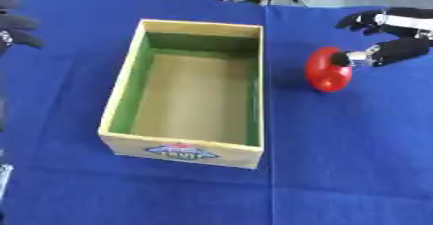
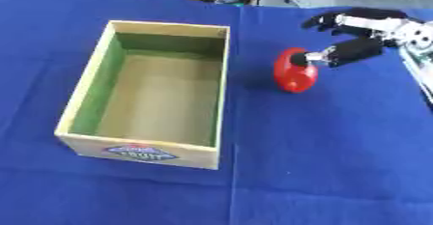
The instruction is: Pick up objects on the table and place them in the box.
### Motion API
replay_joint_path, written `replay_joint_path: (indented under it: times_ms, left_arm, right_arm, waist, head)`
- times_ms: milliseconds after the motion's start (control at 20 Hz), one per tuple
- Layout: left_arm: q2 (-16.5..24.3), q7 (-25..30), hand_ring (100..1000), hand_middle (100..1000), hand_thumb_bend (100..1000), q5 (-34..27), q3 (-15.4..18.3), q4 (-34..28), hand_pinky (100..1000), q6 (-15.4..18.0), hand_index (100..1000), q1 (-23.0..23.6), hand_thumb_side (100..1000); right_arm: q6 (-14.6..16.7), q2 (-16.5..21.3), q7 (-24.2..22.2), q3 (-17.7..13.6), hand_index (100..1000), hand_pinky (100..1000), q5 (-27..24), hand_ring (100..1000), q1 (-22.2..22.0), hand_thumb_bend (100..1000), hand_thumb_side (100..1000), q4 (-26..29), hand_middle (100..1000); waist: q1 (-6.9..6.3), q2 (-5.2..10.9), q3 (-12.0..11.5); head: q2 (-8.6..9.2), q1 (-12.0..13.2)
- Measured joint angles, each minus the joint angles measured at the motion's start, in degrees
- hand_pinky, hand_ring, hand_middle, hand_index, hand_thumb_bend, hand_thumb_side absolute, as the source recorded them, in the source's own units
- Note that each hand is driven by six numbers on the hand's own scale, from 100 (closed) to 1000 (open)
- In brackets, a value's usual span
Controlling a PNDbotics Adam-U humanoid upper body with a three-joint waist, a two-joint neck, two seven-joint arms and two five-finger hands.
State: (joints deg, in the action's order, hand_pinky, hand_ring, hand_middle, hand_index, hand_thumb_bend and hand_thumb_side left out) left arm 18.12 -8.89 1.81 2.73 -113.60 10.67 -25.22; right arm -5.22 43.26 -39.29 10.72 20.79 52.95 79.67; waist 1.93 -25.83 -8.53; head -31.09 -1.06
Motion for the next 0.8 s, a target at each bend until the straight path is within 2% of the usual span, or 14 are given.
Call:
replay_joint_path:
  times_ms: [300, 500, 800]
  left_arm:
    - [0.0, 0.3, 615, 668, 139, 0.0, 0.0, 0.0, 535, -0.1, 905, 0.0, 1000]
    - [0.0, 0.4, 615, 667, 136, 0.0, 0.0, 0.0, 535, -0.2, 905, -0.1, 1000]
    - [0.0, 0.7, 615, 667, 133, 0.0, 0.0, 0.0, 536, -0.2, 905, -0.1, 1000]
  right_arm:
    - [0.0, 1.5, -1.3, -0.6, 1000, 980, -3.3, 1000, -0.7, 542, 698, 1.7, 1000]
    - [0.4, 1.9, -2.2, -0.4, 1000, 970, -3.5, 997, -1.1, 508, 673, 2.4, 1000]
    - [0.8, 1.9, -2.5, 0.6, 1000, 957, -3.0, 984, -1.5, 509, 668, 2.3, 1000]
  waist:
    - [0.37, -0.16, -0.1]
    - [0.35, -0.36, -0.3]
    - [0.35, -0.71, -0.6]
  head:
    - [0.02, 0.0]
    - [0.21, 0.0]
    - [0.46, -0.1]
